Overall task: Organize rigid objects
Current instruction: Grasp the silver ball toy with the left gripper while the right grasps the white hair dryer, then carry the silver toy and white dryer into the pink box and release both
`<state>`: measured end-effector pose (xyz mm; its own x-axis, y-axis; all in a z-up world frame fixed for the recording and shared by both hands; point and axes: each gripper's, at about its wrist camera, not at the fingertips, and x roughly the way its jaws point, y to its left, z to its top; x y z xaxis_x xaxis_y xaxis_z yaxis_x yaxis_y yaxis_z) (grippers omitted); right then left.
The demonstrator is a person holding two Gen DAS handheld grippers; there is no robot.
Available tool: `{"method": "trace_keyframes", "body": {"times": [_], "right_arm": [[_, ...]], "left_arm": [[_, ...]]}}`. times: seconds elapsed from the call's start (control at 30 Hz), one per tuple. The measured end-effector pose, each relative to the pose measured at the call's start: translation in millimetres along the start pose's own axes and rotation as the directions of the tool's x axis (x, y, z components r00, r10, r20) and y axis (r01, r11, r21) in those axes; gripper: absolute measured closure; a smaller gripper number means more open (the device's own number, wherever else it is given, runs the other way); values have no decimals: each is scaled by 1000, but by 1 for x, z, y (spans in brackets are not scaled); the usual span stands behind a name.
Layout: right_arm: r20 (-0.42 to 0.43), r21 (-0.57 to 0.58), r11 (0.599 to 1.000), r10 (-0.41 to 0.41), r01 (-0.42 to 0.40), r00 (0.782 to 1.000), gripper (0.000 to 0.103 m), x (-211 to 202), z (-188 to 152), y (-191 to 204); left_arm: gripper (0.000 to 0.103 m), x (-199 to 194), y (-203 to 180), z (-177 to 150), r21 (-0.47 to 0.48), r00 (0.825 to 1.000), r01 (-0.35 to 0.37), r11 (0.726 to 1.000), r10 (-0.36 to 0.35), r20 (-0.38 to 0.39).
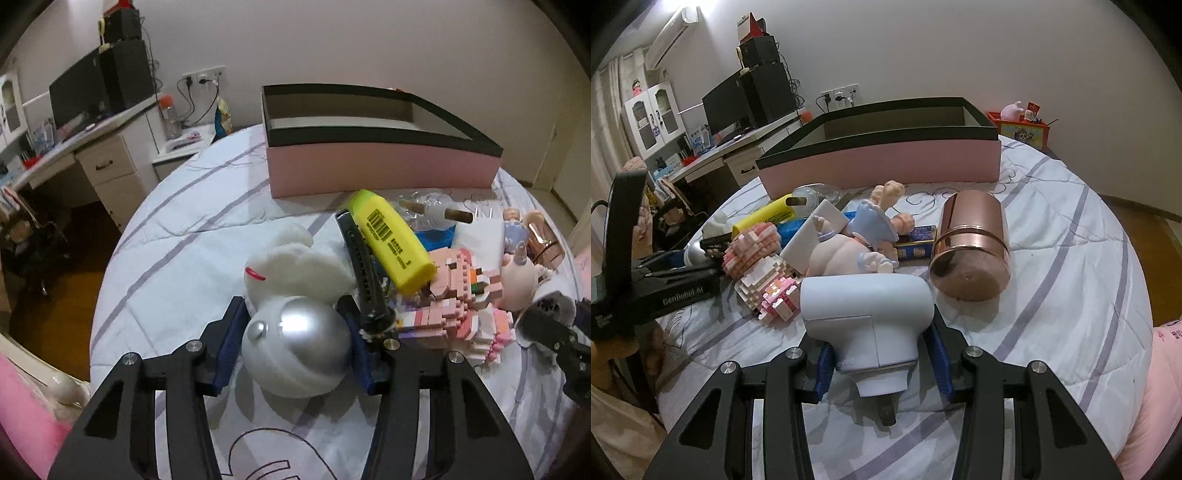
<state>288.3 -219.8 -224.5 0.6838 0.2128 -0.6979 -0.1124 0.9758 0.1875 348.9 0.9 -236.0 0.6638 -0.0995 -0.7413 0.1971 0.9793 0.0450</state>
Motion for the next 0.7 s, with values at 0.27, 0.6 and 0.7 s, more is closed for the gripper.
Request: {"method": "trace_keyframes", "body": {"times": [0.27,0.6,0.7], "right_arm": [[17,-23,1000,0,0,1000,59,-4,-1,4],[91,-56,998,23,-18,996,59,-29,0,29],[126,-55,998,15,-8,992,59,-38,2,31]], "left_arm": [[52,-28,-1,-13,-9,999,8,1000,-7,47],[52,-85,0,-31,-36,992,19,999,-14,127],[52,-96,-7,-31,-36,986,40,999,-34,162]]}}
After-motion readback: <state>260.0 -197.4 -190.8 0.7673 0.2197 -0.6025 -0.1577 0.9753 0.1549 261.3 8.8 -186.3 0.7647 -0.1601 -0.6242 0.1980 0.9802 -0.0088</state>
